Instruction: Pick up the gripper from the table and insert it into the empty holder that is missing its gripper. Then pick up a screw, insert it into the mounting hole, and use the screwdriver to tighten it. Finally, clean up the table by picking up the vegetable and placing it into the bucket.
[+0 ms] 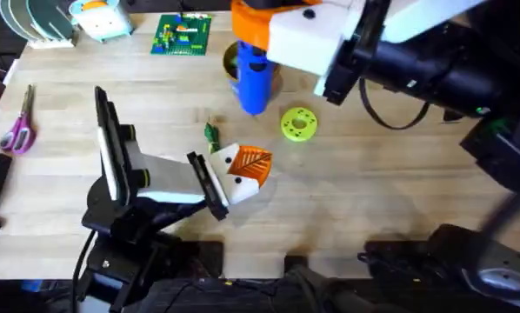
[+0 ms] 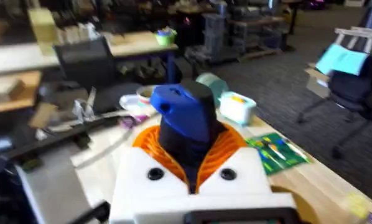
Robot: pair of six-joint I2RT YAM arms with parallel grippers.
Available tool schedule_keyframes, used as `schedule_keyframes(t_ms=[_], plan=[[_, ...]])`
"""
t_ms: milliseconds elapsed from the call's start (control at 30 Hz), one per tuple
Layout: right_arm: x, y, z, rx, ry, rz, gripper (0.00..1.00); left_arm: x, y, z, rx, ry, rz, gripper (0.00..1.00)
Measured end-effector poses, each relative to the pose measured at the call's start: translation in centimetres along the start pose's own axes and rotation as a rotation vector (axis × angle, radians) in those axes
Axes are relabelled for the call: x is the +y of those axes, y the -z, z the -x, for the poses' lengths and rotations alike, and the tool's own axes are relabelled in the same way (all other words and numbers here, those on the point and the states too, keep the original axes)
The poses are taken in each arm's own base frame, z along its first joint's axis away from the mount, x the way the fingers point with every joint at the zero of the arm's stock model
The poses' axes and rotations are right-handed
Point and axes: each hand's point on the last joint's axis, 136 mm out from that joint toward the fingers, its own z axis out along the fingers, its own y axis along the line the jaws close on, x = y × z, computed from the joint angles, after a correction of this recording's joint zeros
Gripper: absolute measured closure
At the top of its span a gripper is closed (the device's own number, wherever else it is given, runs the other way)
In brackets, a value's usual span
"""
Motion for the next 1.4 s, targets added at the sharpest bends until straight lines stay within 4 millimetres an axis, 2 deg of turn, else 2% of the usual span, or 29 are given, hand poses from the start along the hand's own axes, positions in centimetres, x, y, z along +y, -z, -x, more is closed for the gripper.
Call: schedule_keyframes(t_ms=[133,267,300,400,467,567,667,800,833,933,967,1033,1067,1133,1167,1400], plan=[[-5.2,0.7,-4.7,0.187,0.212,-0.157,0.979,0.0,0.0,0.0,0.0,0.0,0.0,0.993],[-12.6,2.2,-8.4,0.386,0.489,-0.378,0.979,0.0,0.0,0.0,0.0,0.0,0.0,0.993],[-14.7,2.9,-9.7,0.463,0.565,-0.435,0.979,0.0,0.0,0.0,0.0,0.0,0.0,0.993],[-19.3,5.0,-13.4,0.683,0.718,-0.54,0.979,0.0,0.0,0.0,0.0,0.0,0.0,0.993],[-21.6,6.4,-16.1,0.828,0.783,-0.573,0.979,0.0,0.0,0.0,0.0,0.0,0.0,0.993],[-23.8,8.2,-20.1,1.017,0.84,-0.577,0.979,0.0,0.0,0.0,0.0,0.0,0.0,0.993],[-24.8,9.3,-23.5,1.148,0.86,-0.55,0.979,0.0,0.0,0.0,0.0,0.0,0.0,0.993],[-25.1,10.0,-27.1,1.245,0.857,-0.497,0.978,0.0,0.0,0.0,0.0,0.0,0.0,0.993],[-25.1,10.1,-27.9,1.259,0.845,-0.49,0.925,0.0,0.0,0.0,0.0,0.0,0.0,0.993],[-25.0,10.5,-29.7,1.294,0.815,-0.475,0.65,0.0,0.0,0.0,0.0,-0.001,0.0,0.993],[-25.0,10.7,-30.1,1.302,0.8,-0.477,0.591,0.0,0.0,0.0,0.0,0.0,0.0,0.993],[-24.6,11.1,-30.8,1.32,0.761,-0.469,0.551,0.0,0.0,0.0,0.0,0.0,0.0,0.993],[-24.3,11.4,-31.2,1.329,0.734,-0.465,0.486,0.0,0.0,0.0,0.0,0.0,0.0,0.993],[-23.9,11.7,-31.6,1.334,0.69,-0.469,0.232,0.0,0.0,0.0,-0.001,-0.001,0.0,0.993],[-24.1,11.6,-31.3,1.323,0.675,-0.489,0.147,0.0,0.0,0.0,0.0,0.0,0.0,0.993],[-23.6,11.9,-31.2,1.282,0.508,-0.582,0.119,0.0,0.0,0.0,0.0,0.0,0.0,0.993]])
